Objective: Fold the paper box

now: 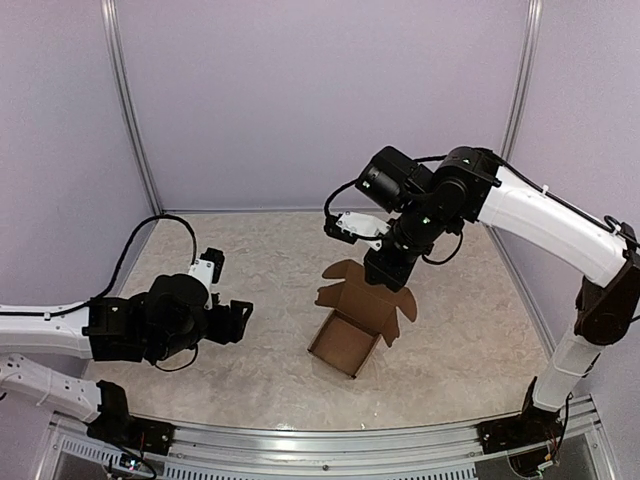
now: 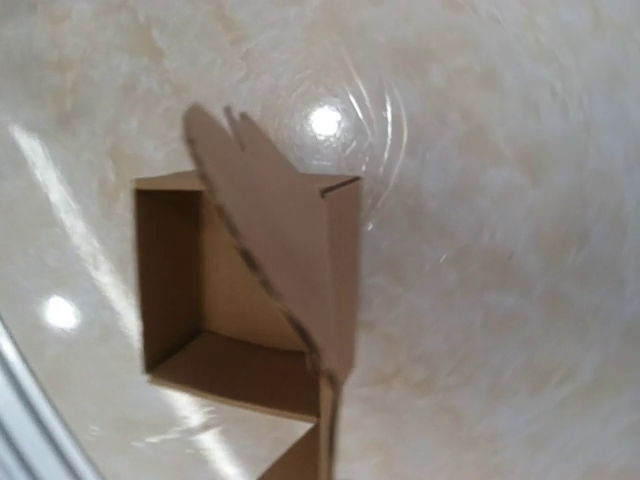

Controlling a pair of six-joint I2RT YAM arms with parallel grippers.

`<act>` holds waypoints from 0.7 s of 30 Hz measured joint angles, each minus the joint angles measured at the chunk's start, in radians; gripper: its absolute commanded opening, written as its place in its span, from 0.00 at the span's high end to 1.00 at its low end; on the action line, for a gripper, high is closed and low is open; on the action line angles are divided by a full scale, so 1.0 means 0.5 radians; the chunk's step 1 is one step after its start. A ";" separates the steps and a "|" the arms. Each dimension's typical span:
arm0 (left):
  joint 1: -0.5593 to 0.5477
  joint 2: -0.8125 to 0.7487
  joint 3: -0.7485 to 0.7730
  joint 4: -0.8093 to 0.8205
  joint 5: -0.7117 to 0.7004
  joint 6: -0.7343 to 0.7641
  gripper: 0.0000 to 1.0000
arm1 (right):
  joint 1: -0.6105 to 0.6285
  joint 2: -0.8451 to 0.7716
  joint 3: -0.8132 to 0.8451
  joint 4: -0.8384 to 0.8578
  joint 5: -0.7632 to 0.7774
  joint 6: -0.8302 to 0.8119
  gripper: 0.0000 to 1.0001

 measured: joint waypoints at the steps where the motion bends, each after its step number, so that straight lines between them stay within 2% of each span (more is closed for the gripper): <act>1: 0.000 -0.018 -0.006 -0.006 -0.001 -0.008 0.23 | 0.009 0.030 0.021 -0.002 0.012 -0.082 1.00; 6: 0.000 -0.077 -0.016 0.004 0.044 0.009 0.21 | 0.028 0.093 0.034 0.001 -0.001 -0.465 1.00; 11: -0.002 -0.121 -0.108 0.189 0.169 0.134 0.13 | 0.035 0.191 0.104 -0.006 -0.114 -0.770 1.00; 21: -0.004 -0.131 -0.342 0.774 0.627 0.587 0.02 | 0.041 0.370 0.205 -0.038 -0.243 -0.985 1.00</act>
